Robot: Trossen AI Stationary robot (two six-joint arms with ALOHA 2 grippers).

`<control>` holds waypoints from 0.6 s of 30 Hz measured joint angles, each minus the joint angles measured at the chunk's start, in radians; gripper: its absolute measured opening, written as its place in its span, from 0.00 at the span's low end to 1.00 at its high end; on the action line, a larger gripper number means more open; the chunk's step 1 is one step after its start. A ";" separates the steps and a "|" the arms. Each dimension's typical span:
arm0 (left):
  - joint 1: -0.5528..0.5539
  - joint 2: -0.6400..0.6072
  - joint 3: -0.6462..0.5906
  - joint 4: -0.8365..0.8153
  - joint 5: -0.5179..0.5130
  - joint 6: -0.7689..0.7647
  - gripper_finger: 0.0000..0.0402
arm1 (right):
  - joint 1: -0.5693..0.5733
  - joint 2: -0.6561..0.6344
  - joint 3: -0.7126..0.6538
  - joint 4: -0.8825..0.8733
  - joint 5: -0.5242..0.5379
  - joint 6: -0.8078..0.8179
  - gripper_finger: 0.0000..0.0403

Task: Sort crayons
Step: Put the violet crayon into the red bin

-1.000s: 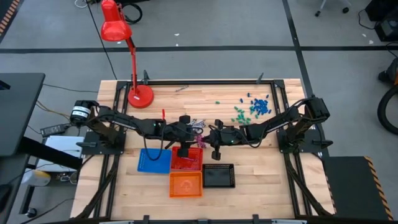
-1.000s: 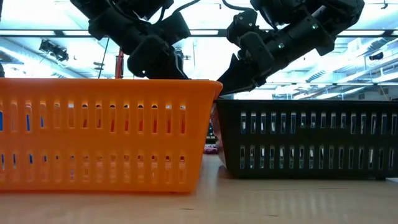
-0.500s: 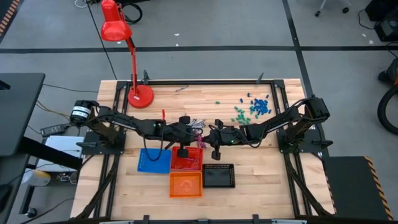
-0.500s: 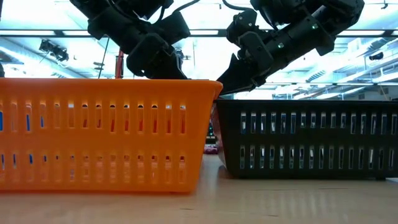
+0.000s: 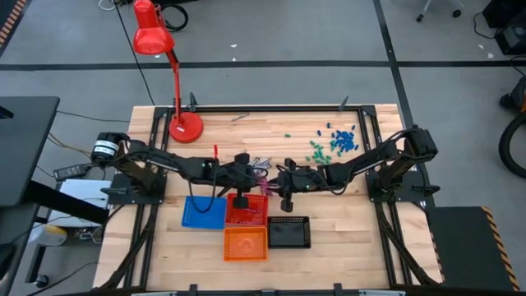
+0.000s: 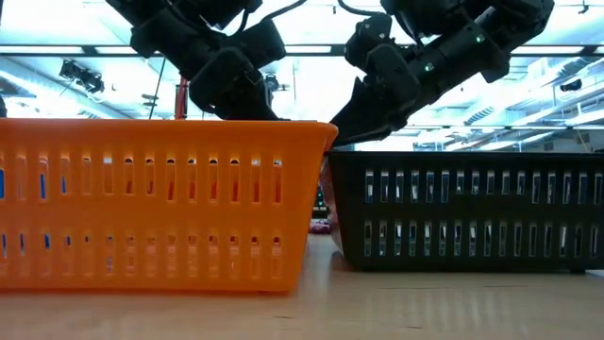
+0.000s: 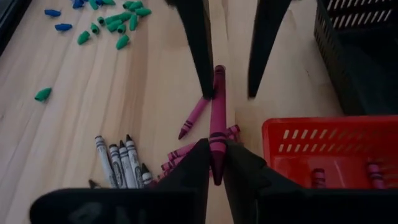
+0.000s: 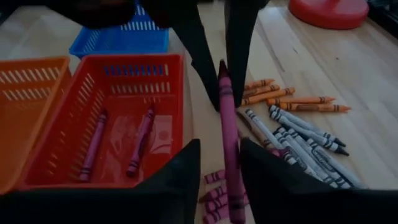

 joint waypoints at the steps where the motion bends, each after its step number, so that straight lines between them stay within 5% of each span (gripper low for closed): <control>1: 0.000 -0.005 0.000 -0.018 0.000 -0.005 0.11 | 0.000 -0.017 0.000 -0.016 0.002 0.000 0.31; 9: -0.020 -0.097 0.000 -0.175 0.050 -0.065 0.10 | 0.003 -0.168 -0.001 -0.234 0.092 0.035 0.33; 18: -0.091 -0.163 -0.001 -0.330 0.136 -0.220 0.11 | 0.005 -0.222 -0.075 -0.212 0.173 0.068 0.32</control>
